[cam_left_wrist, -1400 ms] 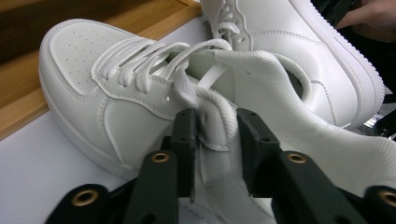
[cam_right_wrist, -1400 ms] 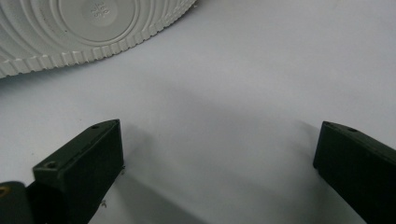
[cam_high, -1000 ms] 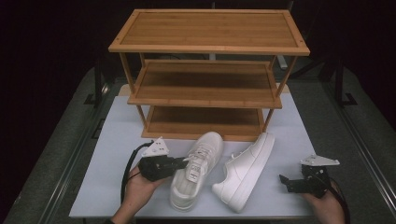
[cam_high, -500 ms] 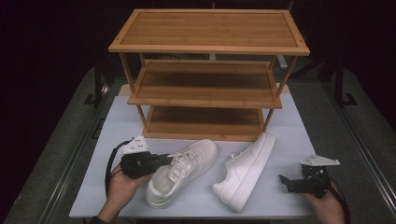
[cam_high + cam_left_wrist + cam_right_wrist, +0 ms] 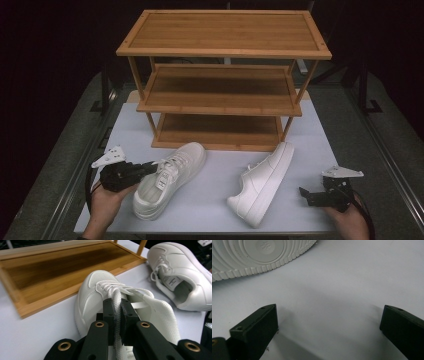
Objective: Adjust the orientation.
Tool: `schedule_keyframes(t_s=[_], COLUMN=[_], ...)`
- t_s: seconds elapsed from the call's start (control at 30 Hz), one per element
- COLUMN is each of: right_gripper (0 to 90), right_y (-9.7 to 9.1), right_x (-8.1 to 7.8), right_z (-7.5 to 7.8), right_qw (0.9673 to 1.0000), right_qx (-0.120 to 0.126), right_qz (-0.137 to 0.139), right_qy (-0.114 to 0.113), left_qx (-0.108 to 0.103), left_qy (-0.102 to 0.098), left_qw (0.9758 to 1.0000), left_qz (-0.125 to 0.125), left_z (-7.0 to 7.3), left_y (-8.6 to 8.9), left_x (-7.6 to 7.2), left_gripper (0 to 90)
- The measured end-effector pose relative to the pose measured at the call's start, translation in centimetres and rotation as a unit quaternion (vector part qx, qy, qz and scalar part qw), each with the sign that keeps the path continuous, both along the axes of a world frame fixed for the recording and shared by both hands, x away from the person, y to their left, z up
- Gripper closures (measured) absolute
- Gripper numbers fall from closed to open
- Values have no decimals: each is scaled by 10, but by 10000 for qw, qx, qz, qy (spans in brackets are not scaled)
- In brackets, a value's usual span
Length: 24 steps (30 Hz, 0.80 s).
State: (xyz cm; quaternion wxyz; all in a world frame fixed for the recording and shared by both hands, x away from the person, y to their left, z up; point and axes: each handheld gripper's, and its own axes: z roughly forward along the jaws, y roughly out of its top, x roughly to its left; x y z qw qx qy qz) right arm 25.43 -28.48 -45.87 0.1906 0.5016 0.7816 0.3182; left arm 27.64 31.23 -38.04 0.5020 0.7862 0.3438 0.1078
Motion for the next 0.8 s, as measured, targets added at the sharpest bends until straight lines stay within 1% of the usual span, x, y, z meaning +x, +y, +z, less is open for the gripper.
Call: schedule_keyframes(t_s=[0.07, 0.17, 0.23, 0.33, 0.4, 0.5, 0.53, 0.57, 0.6, 0.67, 0.73, 0.8], right_gripper=[11, 11, 11, 10, 10, 10, 10, 10, 11, 11, 10, 10], right_y=[0, 0, 0, 0, 0, 0, 0, 0, 0, 0, 0, 0], right_x=[0, 0, 0, 0, 0, 0, 0, 0, 0, 0, 0, 0], right_z=[0, 0, 0, 0, 0, 0, 0, 0, 0, 0, 0, 0], right_qw=[10000, 10000, 10000, 10000, 10000, 10000, 10000, 10000, 10000, 10000, 10000, 10000], right_qx=[1, 1, 0, -8, -12, -14, -16, -17, -19, -15, -7, -7], right_qz=[-4, -3, -2, -5, -2, -2, 0, 0, 1, -1, -1, 0], right_qy=[0, -4, -3, 8, 3, 5, 0, -3, -5, -4, -8, -10], left_qx=[14, 6, -31, -111, -61, 20, -9, -114, -173, -162, -166, -125], left_qy=[-16, 34, 94, 114, 96, 46, 14, -18, -34, -69, -40, -31], left_qw=[10000, 9999, 9999, 9998, 9999, 10000, 10000, 9999, 9998, 9998, 9997, 9997], left_qz=[55, 108, 115, 99, 62, 45, 50, 49, 66, 102, 156, 213], left_z=[-1, -5, -10, -13, -13, -10, -9, -7, -5, -2, 0, 0], left_y=[4, 11, 14, 18, 17, 14, 14, 15, 16, 19, 24, 30], left_x=[-1, -5, -7, -9, -10, -12, -12, -13, -14, -15, -16, -17], left_gripper=[852, 850, 849, 843, 829, 754, 716, 690, 660, 573, 493, 422])
